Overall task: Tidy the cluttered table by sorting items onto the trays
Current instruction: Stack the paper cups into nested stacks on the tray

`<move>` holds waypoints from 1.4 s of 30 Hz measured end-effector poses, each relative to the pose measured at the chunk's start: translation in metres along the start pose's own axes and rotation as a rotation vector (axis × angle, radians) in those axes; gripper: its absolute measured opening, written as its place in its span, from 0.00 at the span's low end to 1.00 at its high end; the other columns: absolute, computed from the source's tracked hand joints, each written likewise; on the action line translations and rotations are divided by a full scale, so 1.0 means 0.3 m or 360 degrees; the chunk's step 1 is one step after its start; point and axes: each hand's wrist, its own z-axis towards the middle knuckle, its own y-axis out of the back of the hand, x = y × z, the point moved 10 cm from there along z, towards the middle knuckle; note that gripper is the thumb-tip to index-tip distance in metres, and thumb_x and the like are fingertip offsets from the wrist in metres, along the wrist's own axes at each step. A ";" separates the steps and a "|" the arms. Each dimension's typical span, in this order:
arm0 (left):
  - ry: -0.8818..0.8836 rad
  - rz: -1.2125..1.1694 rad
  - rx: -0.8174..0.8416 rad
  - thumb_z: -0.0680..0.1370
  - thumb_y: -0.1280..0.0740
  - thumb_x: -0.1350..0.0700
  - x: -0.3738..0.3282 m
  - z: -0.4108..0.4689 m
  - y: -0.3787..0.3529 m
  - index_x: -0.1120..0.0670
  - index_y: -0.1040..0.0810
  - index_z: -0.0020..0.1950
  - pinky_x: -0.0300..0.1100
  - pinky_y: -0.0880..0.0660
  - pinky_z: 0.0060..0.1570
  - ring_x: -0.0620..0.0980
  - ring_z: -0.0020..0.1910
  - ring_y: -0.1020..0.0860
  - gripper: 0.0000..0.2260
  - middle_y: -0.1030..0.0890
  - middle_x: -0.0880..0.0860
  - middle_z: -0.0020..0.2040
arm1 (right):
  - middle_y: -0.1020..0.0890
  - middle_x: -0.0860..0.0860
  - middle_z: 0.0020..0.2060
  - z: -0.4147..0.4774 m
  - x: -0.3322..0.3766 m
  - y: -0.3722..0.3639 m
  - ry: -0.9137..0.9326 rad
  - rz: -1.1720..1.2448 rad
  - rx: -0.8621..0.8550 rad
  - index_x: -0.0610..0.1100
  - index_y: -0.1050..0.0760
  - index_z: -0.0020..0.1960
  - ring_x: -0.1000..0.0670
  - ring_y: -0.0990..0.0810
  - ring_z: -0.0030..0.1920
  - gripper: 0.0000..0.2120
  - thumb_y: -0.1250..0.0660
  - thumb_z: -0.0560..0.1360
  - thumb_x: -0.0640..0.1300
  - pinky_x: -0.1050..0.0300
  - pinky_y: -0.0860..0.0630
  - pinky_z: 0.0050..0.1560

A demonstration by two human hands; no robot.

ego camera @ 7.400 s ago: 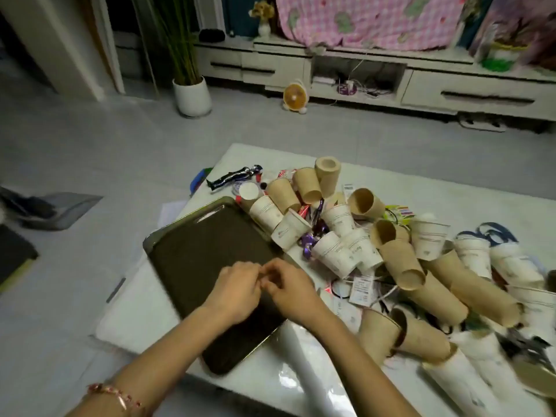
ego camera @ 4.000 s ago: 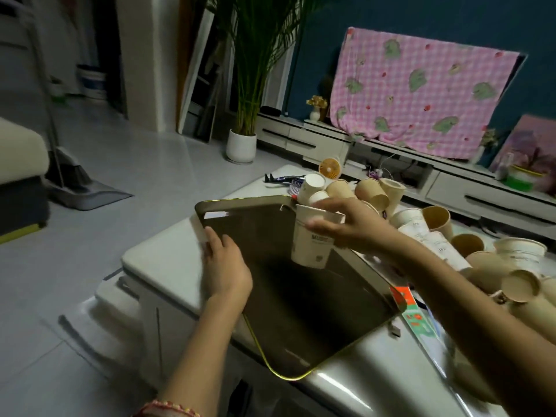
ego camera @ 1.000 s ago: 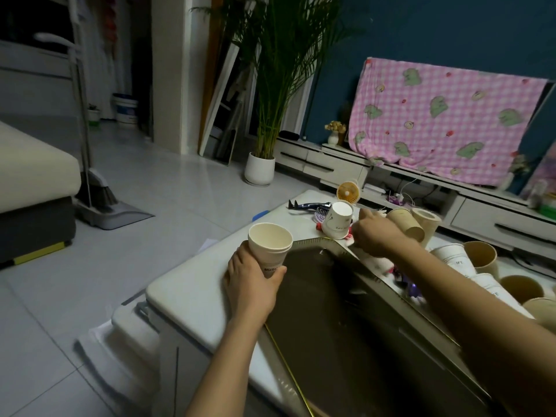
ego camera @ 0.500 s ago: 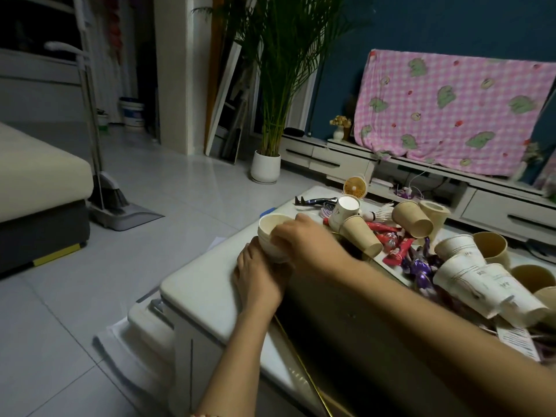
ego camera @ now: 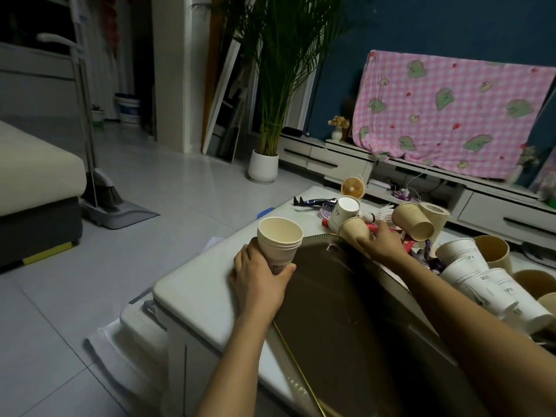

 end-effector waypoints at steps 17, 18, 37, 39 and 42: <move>-0.0035 -0.0042 -0.0040 0.69 0.27 0.48 -0.007 -0.007 0.015 0.57 0.36 0.69 0.46 0.39 0.65 0.52 0.70 0.40 0.33 0.31 0.54 0.67 | 0.24 0.47 0.44 -0.257 0.100 -0.145 -0.0312 0.1061 0.0523 0.41 0.30 0.63 0.49 0.22 0.43 0.21 0.32 0.72 0.44 0.59 0.23 0.39; -0.0038 -0.0047 -0.0037 0.69 0.27 0.48 -0.007 -0.009 0.016 0.57 0.36 0.69 0.46 0.39 0.65 0.52 0.70 0.40 0.33 0.31 0.54 0.67 | 0.24 0.47 0.46 -0.279 0.108 -0.175 -0.0316 0.1042 0.0563 0.43 0.30 0.63 0.48 0.22 0.45 0.22 0.31 0.71 0.45 0.56 0.22 0.41; -0.0037 -0.0065 -0.0037 0.69 0.27 0.48 -0.006 -0.007 0.020 0.58 0.36 0.69 0.42 0.42 0.65 0.53 0.70 0.40 0.34 0.31 0.56 0.68 | 0.21 0.49 0.53 -0.268 0.176 -0.200 0.0034 0.0841 0.0362 0.42 0.29 0.62 0.52 0.22 0.49 0.26 0.25 0.66 0.44 0.60 0.25 0.45; -0.0039 -0.0062 -0.0039 0.69 0.27 0.48 -0.007 -0.007 0.021 0.58 0.36 0.69 0.43 0.41 0.65 0.53 0.70 0.40 0.33 0.31 0.55 0.67 | 0.21 0.48 0.55 -0.278 0.210 -0.222 0.0125 0.0731 0.0395 0.43 0.28 0.62 0.50 0.22 0.52 0.27 0.24 0.65 0.43 0.56 0.24 0.53; -0.0025 -0.0041 -0.0036 0.69 0.27 0.47 -0.005 -0.006 0.021 0.58 0.37 0.69 0.44 0.41 0.66 0.53 0.70 0.40 0.34 0.31 0.56 0.68 | 0.22 0.46 0.59 -0.273 0.241 -0.237 0.0185 0.0618 0.0516 0.41 0.29 0.63 0.48 0.23 0.58 0.27 0.24 0.66 0.40 0.54 0.26 0.58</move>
